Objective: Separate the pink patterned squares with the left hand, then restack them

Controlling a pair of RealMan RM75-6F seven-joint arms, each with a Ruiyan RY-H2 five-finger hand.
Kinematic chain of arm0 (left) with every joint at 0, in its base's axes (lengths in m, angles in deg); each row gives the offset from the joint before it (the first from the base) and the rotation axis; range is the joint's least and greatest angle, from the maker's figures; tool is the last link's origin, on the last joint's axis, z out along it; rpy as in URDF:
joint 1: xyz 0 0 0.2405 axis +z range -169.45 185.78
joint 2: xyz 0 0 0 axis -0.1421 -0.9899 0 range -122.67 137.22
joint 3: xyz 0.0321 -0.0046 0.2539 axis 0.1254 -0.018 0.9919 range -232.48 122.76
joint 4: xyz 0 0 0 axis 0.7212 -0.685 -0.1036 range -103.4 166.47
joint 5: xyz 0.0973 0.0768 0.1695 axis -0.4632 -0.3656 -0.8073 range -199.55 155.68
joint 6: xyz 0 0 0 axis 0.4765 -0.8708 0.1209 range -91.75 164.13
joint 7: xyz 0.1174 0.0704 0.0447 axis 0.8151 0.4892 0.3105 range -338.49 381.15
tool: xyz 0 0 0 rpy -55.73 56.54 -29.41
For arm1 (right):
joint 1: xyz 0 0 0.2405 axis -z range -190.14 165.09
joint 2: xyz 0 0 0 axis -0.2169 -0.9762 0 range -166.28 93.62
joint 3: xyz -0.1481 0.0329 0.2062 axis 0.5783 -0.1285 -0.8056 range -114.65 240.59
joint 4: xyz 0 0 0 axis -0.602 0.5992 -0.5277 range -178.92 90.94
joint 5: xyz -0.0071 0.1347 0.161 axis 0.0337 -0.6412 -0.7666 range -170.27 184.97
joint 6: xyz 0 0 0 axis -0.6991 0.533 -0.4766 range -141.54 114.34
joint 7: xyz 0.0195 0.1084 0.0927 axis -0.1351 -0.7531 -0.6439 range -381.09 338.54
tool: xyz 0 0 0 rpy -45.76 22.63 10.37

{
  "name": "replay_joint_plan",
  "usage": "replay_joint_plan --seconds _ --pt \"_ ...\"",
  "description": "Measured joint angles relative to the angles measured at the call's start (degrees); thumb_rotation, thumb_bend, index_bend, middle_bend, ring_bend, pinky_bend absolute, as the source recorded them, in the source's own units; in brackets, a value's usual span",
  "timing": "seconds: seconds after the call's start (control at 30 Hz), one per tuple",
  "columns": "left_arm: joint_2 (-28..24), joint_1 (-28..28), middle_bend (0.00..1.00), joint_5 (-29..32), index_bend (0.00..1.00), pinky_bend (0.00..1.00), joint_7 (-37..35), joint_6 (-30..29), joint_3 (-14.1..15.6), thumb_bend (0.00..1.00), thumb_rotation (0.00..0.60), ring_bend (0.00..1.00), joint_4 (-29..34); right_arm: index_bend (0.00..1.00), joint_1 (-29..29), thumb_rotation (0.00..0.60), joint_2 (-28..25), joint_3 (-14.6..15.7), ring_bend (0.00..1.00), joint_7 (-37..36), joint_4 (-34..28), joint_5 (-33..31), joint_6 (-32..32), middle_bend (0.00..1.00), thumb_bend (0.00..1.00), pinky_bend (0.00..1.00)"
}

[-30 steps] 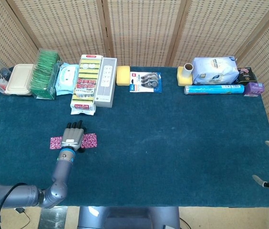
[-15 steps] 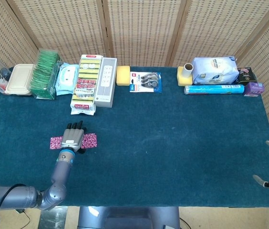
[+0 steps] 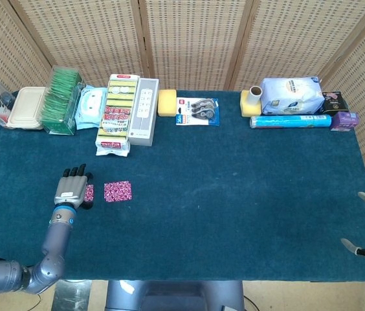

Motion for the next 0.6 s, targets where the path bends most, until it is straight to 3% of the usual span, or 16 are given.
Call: replay_joint_plan --seconds 0.3,0.6 --pt "-0.4 2.5 0.00 -2.5 0.20 0.02 -3.7 3.3 1.9 0.22 0.600 0.00 -3.5 0.13 -0.3 0.600 0.1 0.0 0.01 0.6 -0.2 -0.1 -0.4 0.02 0.00 0.01" --pt "0.6 3.4 0.00 -3.8 0.20 0.02 -5.9 5.6 1.8 0.22 0.600 0.00 -7.5 0.13 -0.1 0.600 0.1 0.1 0.01 0.4 -0.2 0.0 -0.3 0.02 0.00 0.01"
